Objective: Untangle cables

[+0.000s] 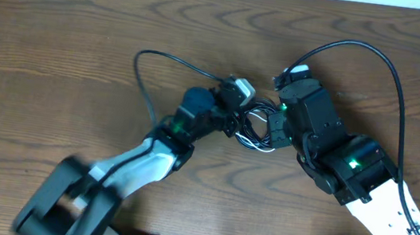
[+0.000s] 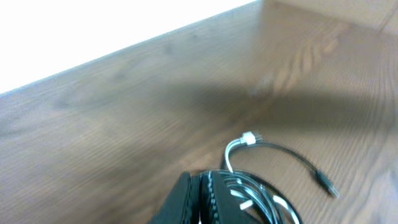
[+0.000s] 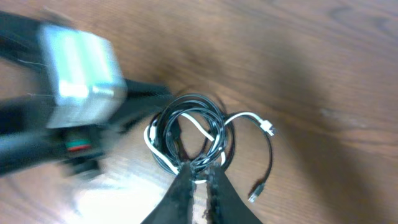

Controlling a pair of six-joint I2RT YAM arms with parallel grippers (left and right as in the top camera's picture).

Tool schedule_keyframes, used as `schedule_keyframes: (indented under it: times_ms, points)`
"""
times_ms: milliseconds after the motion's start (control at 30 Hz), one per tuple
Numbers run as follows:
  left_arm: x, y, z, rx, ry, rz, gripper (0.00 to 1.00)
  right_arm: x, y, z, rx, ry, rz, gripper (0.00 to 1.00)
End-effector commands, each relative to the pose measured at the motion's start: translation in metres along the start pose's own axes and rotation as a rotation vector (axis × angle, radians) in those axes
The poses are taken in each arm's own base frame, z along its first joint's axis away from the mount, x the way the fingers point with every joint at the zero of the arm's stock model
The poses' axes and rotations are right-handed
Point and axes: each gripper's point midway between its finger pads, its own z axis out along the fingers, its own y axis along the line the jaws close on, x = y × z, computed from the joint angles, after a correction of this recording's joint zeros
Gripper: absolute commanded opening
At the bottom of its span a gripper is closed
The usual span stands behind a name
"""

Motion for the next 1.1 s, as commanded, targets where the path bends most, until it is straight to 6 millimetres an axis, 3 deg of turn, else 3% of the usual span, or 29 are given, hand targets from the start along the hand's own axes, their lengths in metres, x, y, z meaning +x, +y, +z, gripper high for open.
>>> schedule_keyframes:
  times_ms: [0, 33, 67, 100, 133, 267, 400, 533, 667, 767, 833, 933, 1067]
  points:
    - [-0.028, 0.016, -0.023, -0.127, -0.025, 0.039, 0.22, -0.005, -0.018, -0.003, 0.077, -0.024, 0.037, 0.73]
    - [-0.026, 0.017, -0.026, -0.136, -0.010, 0.035, 0.40, -0.006, -0.022, -0.003, 0.094, -0.028, 0.052, 0.83]
    - [-0.024, 0.016, -0.028, -0.134, 0.004, 0.032, 0.71, -0.007, -0.027, -0.003, 0.120, -0.034, 0.073, 0.90]
    - [-0.021, 0.016, -0.029, -0.133, 0.021, 0.029, 0.91, -0.007, -0.036, -0.004, 0.159, -0.040, 0.101, 0.97]
    - [-0.017, 0.015, -0.030, -0.131, 0.038, 0.024, 0.98, -0.007, -0.043, -0.004, 0.190, -0.042, 0.123, 0.99]
    - [0.019, -0.003, -0.039, -0.047, 0.192, -0.077, 0.98, -0.002, -0.067, -0.004, 0.260, -0.025, 0.189, 0.99]
    - [0.063, 0.005, -0.046, -0.109, 0.363, -0.118, 0.97, 0.004, -0.084, -0.004, 0.300, -0.007, 0.278, 0.99]
    - [0.097, -0.003, -0.057, -0.137, 0.497, -0.355, 1.00, 0.011, -0.096, -0.005, 0.331, 0.007, 0.376, 0.99]
    - [0.095, -0.007, -0.055, -0.188, 0.474, -0.661, 0.77, 0.012, -0.097, -0.002, 0.338, 0.005, 0.432, 0.99]
    - [0.081, 0.003, -0.045, -0.245, 0.371, -0.828, 0.79, 0.013, -0.097, 0.003, 0.345, 0.010, 0.476, 0.99]
    - [0.078, 0.017, -0.038, -0.323, 0.301, -0.921, 0.85, 0.016, -0.097, 0.006, 0.352, 0.024, 0.491, 0.99]
    - [0.093, 0.033, -0.031, -0.442, 0.253, -1.095, 0.85, 0.021, -0.097, 0.010, 0.365, 0.039, 0.525, 0.99]
    - [0.117, 0.036, -0.017, -0.489, 0.245, -1.245, 0.85, 0.021, -0.107, 0.006, 0.430, 0.008, 0.585, 0.99]
